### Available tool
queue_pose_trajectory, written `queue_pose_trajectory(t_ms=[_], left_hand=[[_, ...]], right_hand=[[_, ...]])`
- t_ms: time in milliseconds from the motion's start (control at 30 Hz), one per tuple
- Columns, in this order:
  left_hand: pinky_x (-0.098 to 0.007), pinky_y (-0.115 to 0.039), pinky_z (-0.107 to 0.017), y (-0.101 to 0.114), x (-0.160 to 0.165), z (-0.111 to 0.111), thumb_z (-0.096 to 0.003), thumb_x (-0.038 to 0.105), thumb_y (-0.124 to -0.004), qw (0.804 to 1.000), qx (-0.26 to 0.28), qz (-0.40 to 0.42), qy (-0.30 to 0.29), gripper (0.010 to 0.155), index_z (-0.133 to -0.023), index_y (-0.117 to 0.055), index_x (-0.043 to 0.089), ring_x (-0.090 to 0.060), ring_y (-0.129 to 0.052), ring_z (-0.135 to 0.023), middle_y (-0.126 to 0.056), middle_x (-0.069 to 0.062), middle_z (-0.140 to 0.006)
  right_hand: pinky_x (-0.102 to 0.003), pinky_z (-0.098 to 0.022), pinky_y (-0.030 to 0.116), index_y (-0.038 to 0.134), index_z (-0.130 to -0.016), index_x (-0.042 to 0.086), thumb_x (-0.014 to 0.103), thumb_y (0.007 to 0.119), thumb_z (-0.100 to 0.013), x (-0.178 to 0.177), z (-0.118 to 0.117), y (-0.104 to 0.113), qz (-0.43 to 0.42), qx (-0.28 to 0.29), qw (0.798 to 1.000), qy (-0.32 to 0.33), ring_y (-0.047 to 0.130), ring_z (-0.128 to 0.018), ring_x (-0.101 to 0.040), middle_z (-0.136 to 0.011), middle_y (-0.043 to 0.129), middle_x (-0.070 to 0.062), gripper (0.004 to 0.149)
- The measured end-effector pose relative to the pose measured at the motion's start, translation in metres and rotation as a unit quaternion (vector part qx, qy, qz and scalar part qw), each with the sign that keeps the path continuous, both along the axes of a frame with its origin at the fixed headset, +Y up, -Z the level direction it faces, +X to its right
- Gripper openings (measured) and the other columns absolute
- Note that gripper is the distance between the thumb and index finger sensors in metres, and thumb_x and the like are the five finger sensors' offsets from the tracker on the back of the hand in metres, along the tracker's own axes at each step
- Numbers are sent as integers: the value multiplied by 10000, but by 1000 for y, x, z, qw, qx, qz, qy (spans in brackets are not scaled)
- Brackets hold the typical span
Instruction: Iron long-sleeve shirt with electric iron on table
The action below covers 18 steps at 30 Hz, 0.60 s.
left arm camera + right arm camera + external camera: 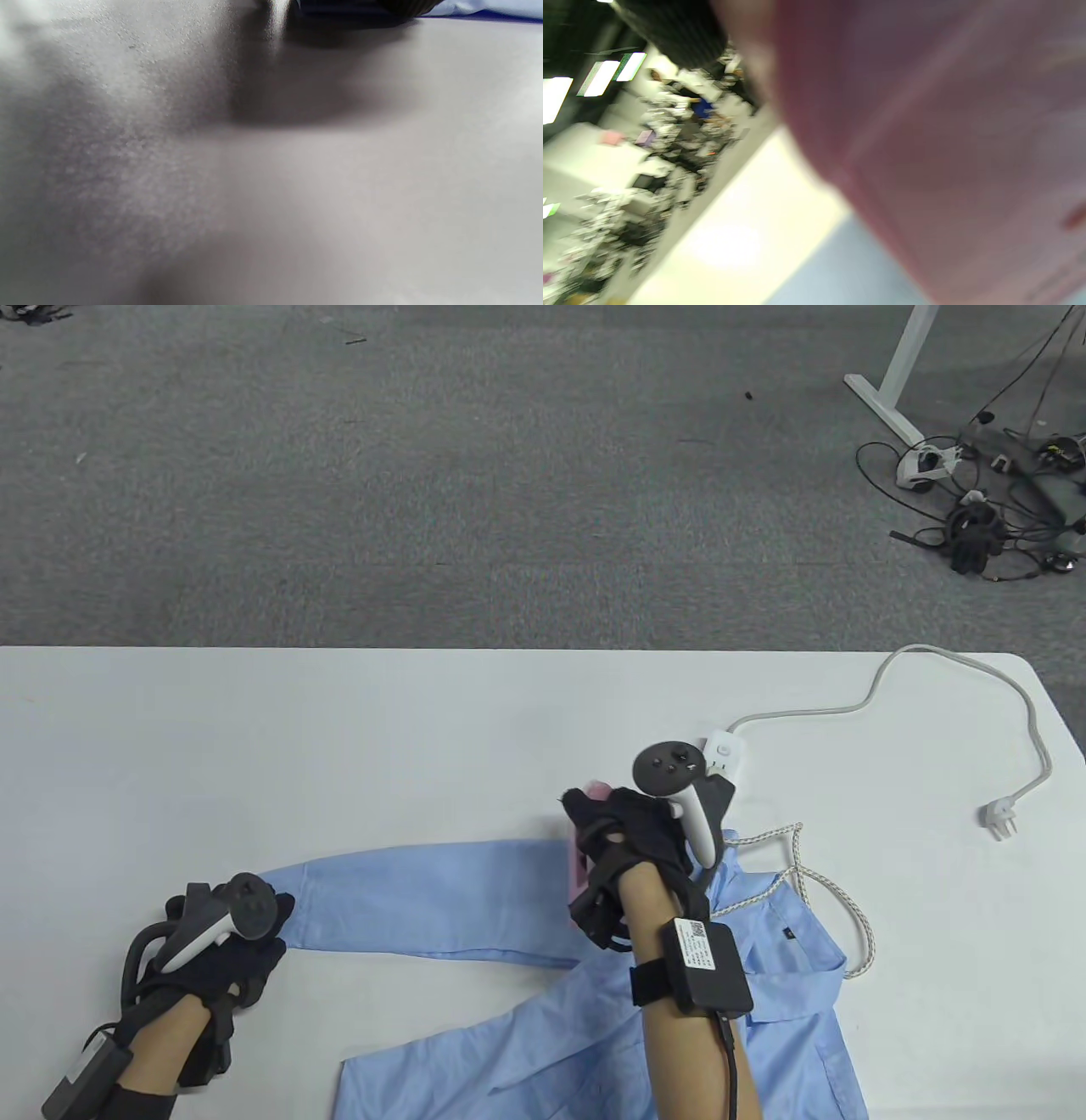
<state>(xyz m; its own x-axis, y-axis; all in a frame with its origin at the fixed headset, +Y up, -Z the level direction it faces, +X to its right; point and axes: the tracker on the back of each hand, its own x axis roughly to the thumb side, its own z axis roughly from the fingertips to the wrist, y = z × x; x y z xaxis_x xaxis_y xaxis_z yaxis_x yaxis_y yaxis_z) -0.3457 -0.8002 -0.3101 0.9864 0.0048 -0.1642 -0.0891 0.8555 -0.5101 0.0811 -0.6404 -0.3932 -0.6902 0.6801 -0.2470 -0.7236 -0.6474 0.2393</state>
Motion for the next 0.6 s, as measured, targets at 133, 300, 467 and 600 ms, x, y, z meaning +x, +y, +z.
queue_pose_trajectory(t_ms=[133, 300, 467, 600], left_hand=[[-567, -10, -723, 0, -1, 0, -484, 543, -557, 1000, -3, 7, 0, 590, -1001, -273, 526, -171, -102, -1155, -177, 201, -1169], [-567, -8, -723, 0, -1, 0, -484, 544, -557, 1000, -3, 5, -1, 592, -1001, -271, 525, -172, -100, -1155, -177, 202, -1169], [-567, -9, -723, 0, -1, 0, -484, 543, -557, 1000, -3, 3, -1, 592, -1000, -269, 525, -172, -101, -1155, -178, 200, -1170], [-567, -10, -724, 0, -1, 0, -484, 545, -555, 1000, -2, 2, -2, 591, -999, -266, 529, -171, -101, -1156, -176, 203, -1169]], right_hand=[[-399, -219, 872, 691, -762, -65, 513, 716, -483, -77, 15, 49, -44, 45, 995, 81, 960, -331, -195, -524, 887, -93, 641], [-424, -265, 858, 642, -796, -92, 457, 738, -486, -152, 18, 44, -71, 25, 987, 144, 944, -389, -223, -579, 856, -119, 637], [-457, -340, 828, 546, -847, -128, 405, 749, -494, -197, 6, -10, -136, -56, 973, 179, 905, -486, -263, -669, 794, -159, 671], [-492, -416, 782, 438, -888, -159, 354, 746, -510, -216, 2, -55, -200, -122, 953, 192, 848, -582, -307, -757, 714, -200, 707]])
